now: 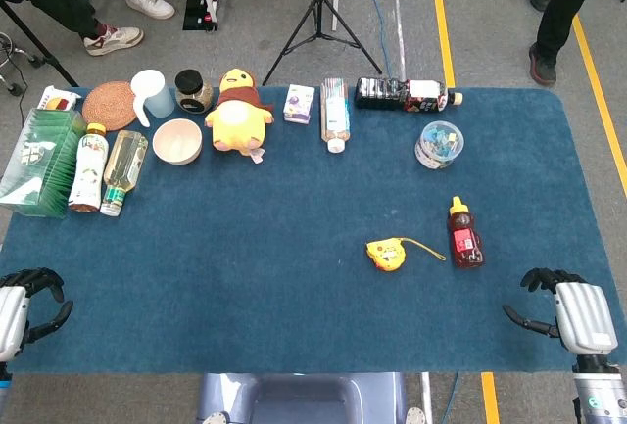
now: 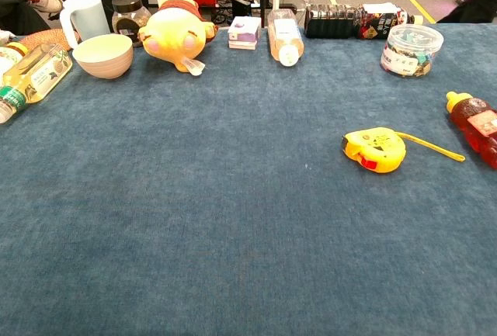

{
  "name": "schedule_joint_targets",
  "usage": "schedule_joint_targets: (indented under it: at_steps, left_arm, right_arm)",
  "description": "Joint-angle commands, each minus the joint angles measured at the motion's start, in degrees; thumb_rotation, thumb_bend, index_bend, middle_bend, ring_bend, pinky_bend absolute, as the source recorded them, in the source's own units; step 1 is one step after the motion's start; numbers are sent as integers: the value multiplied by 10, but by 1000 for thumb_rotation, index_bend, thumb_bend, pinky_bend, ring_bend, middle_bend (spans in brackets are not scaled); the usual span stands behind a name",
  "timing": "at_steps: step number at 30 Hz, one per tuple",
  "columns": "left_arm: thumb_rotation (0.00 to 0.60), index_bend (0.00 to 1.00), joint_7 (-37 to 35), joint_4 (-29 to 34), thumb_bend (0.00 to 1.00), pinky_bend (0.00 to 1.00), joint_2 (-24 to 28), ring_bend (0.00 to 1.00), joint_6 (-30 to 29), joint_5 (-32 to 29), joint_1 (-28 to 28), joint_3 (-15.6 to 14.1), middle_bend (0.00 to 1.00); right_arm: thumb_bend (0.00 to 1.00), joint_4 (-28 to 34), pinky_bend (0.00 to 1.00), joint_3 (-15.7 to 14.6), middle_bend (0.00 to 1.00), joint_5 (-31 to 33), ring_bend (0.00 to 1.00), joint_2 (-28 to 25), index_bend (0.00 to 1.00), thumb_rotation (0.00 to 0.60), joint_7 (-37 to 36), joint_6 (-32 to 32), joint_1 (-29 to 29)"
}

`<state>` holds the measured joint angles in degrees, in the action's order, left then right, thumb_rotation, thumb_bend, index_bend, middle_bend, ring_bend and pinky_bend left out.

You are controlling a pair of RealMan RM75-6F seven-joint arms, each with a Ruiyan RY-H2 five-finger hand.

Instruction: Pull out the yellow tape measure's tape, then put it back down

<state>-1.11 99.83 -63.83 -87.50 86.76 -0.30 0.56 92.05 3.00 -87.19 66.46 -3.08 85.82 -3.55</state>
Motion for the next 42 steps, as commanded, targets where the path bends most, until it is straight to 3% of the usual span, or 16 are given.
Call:
schedule_joint_targets:
  at_steps: [1,31,42]
  left_arm:
    - [600,615,0,0,288,333,-1,359,0,0,0,-1,461]
    - [600,614,-4,11,288,333,10,358,3,-1,-6,4,461]
    - [600,614,-8,36,288,334,31,359,37,-2,-28,8,461]
  right_arm:
    - [203,-1,481,0,532,0,492,0,481,425,-1,0,0]
    - [202,-2,488,-1,530,-10,492,-1,466,424,-19,10,3]
    - [200,4,483,5,494,-44,475,-12,405,426,-55,-39,-45]
